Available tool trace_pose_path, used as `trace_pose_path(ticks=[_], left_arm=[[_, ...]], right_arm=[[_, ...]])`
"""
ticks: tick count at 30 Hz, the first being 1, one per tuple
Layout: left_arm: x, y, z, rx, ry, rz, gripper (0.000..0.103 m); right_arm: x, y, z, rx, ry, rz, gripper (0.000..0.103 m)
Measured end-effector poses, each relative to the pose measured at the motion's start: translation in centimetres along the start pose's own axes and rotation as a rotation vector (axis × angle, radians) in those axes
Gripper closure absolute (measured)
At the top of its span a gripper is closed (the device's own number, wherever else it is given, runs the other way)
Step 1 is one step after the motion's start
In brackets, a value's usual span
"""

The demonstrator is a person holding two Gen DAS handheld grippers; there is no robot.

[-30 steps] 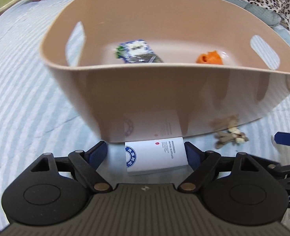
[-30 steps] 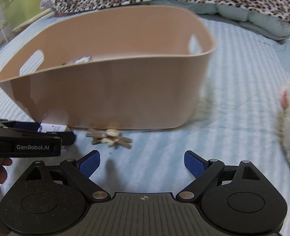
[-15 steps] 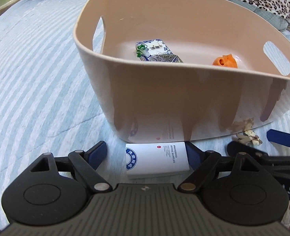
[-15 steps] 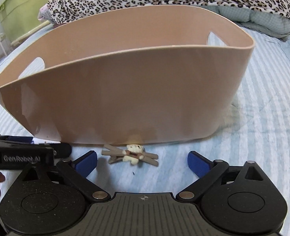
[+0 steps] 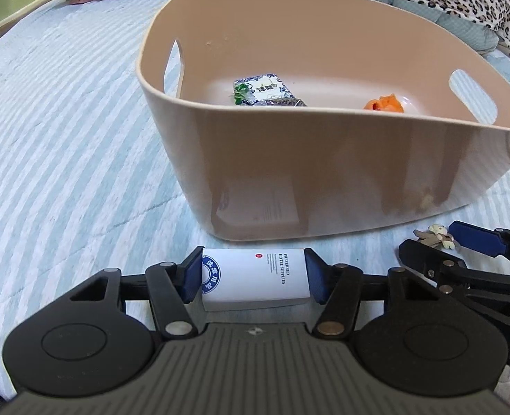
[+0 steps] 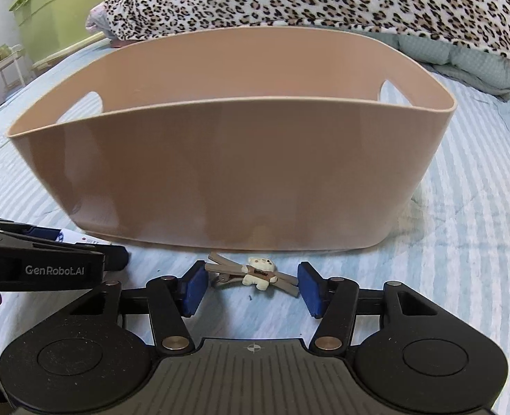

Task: Organize objects
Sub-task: 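Grasp the white medicine box with the left tool while the right tool grasps the toy figure, then lift both items over the basket and release them inside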

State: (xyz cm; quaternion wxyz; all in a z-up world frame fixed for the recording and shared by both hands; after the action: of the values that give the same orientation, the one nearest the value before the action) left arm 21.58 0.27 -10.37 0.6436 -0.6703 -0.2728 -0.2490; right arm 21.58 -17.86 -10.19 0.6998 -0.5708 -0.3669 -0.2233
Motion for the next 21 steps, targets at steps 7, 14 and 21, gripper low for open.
trace_pose_path(ticks=[7,14,21], left_arm=[[-0.3,-2.6,-0.4,-0.024,0.011,-0.020,0.042],[1.1,-6.6,0.8,-0.062,0.037,-0.117,0.042],[4.0,-9.9,-0.3,-0.089,0.082,-0.244,0.042]], right_arm=[[1.1,-2.7,-0.3,-0.010,0.033,-0.022,0.049],[3.0,-6.6,-2.1,-0.023,0.072,-0.091,0.049],[5.5,-10.6,-3.2,-0.036,0.072,-0.201,0.049]])
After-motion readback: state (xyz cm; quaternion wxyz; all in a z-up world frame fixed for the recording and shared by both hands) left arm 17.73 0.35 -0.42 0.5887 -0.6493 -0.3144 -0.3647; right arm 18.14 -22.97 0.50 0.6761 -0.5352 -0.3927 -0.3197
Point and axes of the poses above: each gripper's, at about its wrist camera, not at the fingertips, and y roughly the way its jaws point, z to its left, x to its top, the point moved 3 cm from there along y, roughly the way its jaws point, and after that the axes turned 11 degrees about -z, right-handed, at the moved point
